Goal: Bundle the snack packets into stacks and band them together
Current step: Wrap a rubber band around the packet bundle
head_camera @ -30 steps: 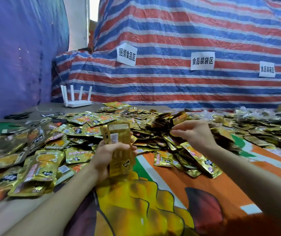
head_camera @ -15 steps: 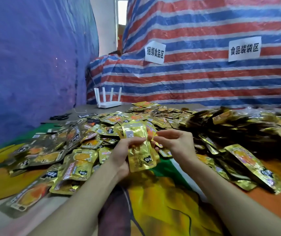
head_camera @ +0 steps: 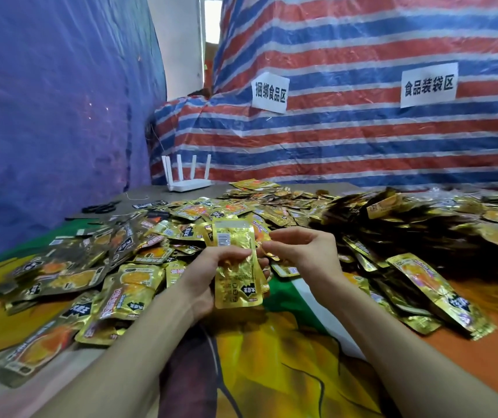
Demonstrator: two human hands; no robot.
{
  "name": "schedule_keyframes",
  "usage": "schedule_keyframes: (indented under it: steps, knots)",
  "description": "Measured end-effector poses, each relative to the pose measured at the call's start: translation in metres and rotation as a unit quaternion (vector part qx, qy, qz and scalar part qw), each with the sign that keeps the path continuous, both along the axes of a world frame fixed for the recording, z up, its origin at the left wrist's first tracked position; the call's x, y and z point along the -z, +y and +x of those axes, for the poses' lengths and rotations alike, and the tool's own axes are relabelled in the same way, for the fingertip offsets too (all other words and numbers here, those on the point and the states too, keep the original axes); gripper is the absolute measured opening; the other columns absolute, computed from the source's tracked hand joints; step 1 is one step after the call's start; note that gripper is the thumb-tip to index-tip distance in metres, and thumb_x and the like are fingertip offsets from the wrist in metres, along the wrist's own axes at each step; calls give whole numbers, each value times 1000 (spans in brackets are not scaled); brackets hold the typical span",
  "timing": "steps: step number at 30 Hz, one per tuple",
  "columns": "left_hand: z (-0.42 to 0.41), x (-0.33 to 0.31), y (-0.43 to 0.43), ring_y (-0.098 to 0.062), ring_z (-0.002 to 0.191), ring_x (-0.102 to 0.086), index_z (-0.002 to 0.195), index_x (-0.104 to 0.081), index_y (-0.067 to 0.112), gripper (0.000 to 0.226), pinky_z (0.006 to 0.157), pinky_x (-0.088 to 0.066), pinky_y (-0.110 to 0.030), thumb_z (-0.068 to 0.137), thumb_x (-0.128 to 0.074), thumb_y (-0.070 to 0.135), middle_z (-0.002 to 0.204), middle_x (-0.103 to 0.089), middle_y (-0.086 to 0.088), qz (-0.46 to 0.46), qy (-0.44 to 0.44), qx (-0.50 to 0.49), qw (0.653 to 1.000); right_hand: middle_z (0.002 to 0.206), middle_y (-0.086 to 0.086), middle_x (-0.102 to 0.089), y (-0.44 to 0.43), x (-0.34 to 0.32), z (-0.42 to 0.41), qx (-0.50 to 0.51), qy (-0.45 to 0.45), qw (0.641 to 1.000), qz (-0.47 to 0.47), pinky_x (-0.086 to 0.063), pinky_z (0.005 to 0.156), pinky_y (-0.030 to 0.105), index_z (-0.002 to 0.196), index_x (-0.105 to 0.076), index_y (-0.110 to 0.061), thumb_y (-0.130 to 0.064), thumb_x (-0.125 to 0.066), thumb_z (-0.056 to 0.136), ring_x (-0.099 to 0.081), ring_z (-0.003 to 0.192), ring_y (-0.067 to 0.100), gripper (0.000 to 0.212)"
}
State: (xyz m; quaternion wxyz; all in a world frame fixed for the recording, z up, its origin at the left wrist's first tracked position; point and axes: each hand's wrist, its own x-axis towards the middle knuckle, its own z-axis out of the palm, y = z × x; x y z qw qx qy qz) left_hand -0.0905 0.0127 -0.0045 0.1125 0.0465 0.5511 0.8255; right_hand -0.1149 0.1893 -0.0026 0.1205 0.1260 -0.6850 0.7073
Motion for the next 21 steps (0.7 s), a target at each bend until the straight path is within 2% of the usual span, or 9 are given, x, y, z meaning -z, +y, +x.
schedule_keyframes:
  steps: [3,6,9,13,16,18,21]
  knots:
    - [0,0,0,-32,81,-75,92,-81,2,25,80,-61,-50,75,-65,10,100,-74,-21,-16,-2,7,1000,80,5,-78,2,0,-2,-8,-51,998,-23,-49,63,29,76,-81,-19,-10,-93,66,-70,72,16,17]
    - [0,0,0,-33,80,-74,99,-77,0,30,73,-63,-46,74,-66,10,101,-74,-23,-17,-2,16,1000,78,4,-78,6,1,-4,2,-70,996,-53,-49,55,23,77,-81,-17,-9,-92,65,-68,68,13,18]
    - [1,1,0,-33,81,-74,102,-76,1,30,73,-63,-43,75,-66,10,101,-73,-23,-18,13,31,999,80,5,-78,8,0,-4,-5,-96,992,-83,-51,57,24,81,-80,-15,-9,-92,63,-69,73,16,22]
    - [4,1,0,-33,83,-74,100,-79,6,26,73,-62,-43,77,-67,9,99,-74,-21,-16,32,59,998,79,6,-76,8,-1,-7,-69,-161,974,-145,-50,53,19,81,-81,-11,-9,-91,46,-66,66,11,37]
    - [4,1,-1,-32,85,-73,106,-78,8,32,76,-61,-45,75,-70,9,97,-73,-18,37,59,91,993,89,10,-77,9,0,-8,-146,-187,955,-179,-53,59,18,95,-79,-4,-5,-88,48,-68,74,13,48]
    - [3,2,-4,-32,86,-73,114,-76,11,41,78,-60,-46,74,-70,10,98,-72,-17,99,81,107,986,91,10,-76,9,0,-7,-189,-169,962,-103,-55,70,22,103,-78,-2,-9,-87,57,-69,77,14,48]
    - [3,2,-7,-30,84,-73,117,-75,10,43,78,-60,-46,74,-68,8,97,-72,-15,142,93,126,977,80,9,-68,9,-4,0,-210,-96,971,56,-51,67,22,86,-81,-11,-24,-83,69,-60,70,13,21]
